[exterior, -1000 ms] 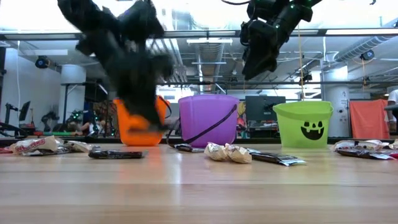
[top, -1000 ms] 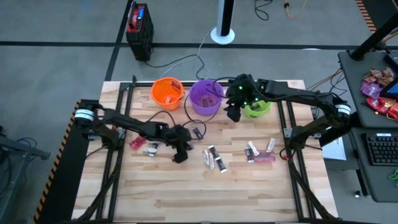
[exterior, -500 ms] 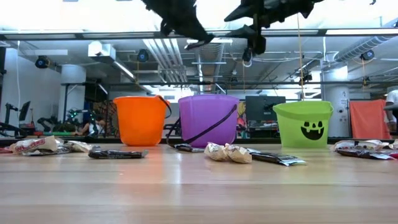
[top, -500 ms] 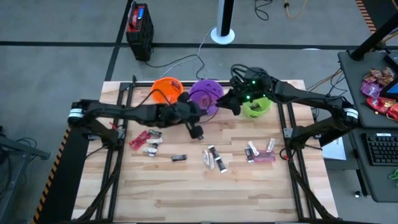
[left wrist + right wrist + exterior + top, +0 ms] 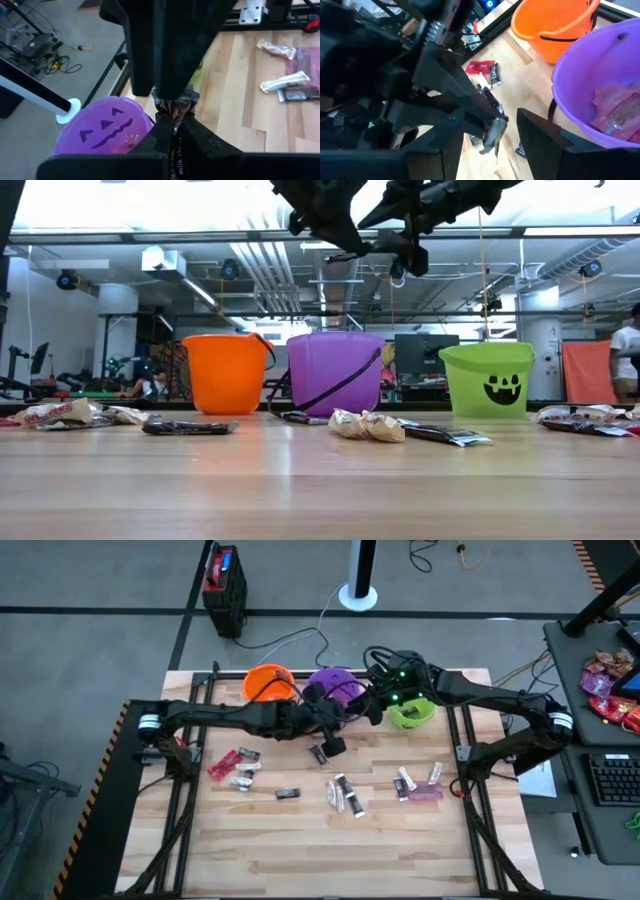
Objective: Sort candy by brand, put in halloween buckets
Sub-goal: Put the brown chocolate bar into the green bucket
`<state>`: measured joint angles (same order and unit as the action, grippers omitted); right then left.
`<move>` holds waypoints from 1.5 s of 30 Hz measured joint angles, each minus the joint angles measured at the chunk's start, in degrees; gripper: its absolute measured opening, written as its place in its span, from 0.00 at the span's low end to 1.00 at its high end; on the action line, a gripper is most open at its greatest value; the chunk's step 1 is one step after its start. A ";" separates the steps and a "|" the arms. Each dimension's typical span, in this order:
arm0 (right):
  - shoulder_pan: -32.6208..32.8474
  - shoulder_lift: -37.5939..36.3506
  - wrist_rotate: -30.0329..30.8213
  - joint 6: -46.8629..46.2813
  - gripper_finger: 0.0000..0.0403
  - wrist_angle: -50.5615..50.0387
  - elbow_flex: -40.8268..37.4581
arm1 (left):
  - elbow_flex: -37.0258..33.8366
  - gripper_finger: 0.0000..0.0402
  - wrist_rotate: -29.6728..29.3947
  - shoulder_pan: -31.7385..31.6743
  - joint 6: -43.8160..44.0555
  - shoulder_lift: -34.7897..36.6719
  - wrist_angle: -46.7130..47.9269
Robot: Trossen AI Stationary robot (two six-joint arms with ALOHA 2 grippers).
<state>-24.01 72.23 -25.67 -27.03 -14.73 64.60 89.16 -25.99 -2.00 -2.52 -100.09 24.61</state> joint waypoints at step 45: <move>-6.65 0.43 31.09 5.05 0.03 -37.92 7.41 | 0.84 0.46 -2.92 -0.09 4.71 0.70 8.70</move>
<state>-30.66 72.65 5.42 -21.98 -52.65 72.01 90.00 -28.92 -2.09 2.18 -99.39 33.31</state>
